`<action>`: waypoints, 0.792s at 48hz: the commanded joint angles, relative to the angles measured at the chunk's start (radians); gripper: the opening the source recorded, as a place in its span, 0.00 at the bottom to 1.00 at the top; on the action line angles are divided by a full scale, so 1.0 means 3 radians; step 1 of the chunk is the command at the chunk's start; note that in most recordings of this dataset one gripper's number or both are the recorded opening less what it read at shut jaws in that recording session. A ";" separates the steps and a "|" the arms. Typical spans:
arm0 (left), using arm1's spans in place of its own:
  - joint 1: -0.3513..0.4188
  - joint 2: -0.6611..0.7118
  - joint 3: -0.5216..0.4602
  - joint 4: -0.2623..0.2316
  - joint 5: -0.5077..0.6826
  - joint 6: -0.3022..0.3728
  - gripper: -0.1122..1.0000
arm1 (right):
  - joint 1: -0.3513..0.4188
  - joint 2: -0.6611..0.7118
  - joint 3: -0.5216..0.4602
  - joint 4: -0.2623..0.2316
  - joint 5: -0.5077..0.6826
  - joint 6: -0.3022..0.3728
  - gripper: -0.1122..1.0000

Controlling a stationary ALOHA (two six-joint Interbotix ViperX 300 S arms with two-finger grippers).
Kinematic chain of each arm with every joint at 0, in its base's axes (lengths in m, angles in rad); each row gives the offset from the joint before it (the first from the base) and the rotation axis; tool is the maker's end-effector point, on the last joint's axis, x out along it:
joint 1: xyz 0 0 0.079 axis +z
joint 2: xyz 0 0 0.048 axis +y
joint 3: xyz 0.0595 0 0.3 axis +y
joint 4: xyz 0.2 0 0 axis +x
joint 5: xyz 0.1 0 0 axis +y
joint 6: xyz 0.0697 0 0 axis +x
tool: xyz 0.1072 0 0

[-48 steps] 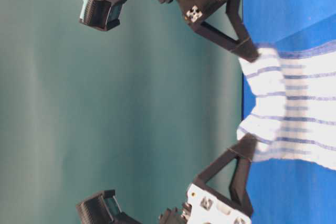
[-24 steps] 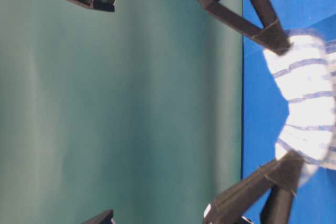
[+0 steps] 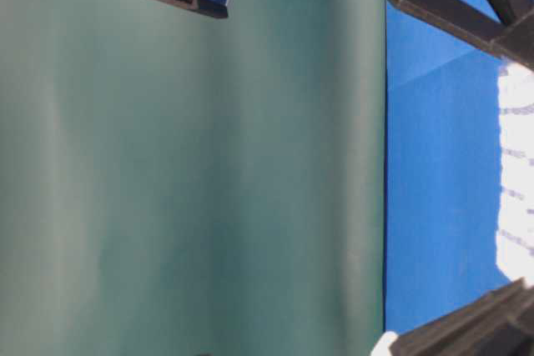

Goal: Fold the blue towel.
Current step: 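Fold the top end down onto the bottom half with both grippers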

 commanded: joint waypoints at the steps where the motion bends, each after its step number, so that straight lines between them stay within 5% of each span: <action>1: -0.0010 0.0010 -0.0066 -0.0005 -0.0036 -0.0005 0.15 | 0.0026 -0.0036 -0.0066 0.0010 -0.0036 -0.0005 0.19; 13: 0.0020 0.0010 -0.0005 -0.0026 -0.0036 -0.0020 0.15 | 0.0026 -0.0031 -0.0072 0.0010 -0.0036 -0.0005 0.20; 19: 0.0051 -0.0010 0.0026 -0.0026 -0.0036 -0.0107 0.18 | 0.0036 -0.0026 -0.0082 0.0015 -0.0036 -0.0005 0.39; 29: 0.0051 -0.0087 0.0056 -0.0026 0.0031 -0.0148 0.70 | 0.0046 -0.0056 -0.0082 0.0010 -0.0036 -0.0036 0.89; 34: 0.0051 -0.0215 0.0072 -0.0026 0.0128 -0.0118 0.89 | 0.0046 -0.0164 -0.0056 -0.0015 -0.0026 -0.0072 0.90; 38: 0.0066 -0.0414 0.0087 -0.0010 0.0266 -0.0107 0.88 | 0.0046 -0.0317 -0.0015 -0.0046 -0.0026 -0.0148 0.89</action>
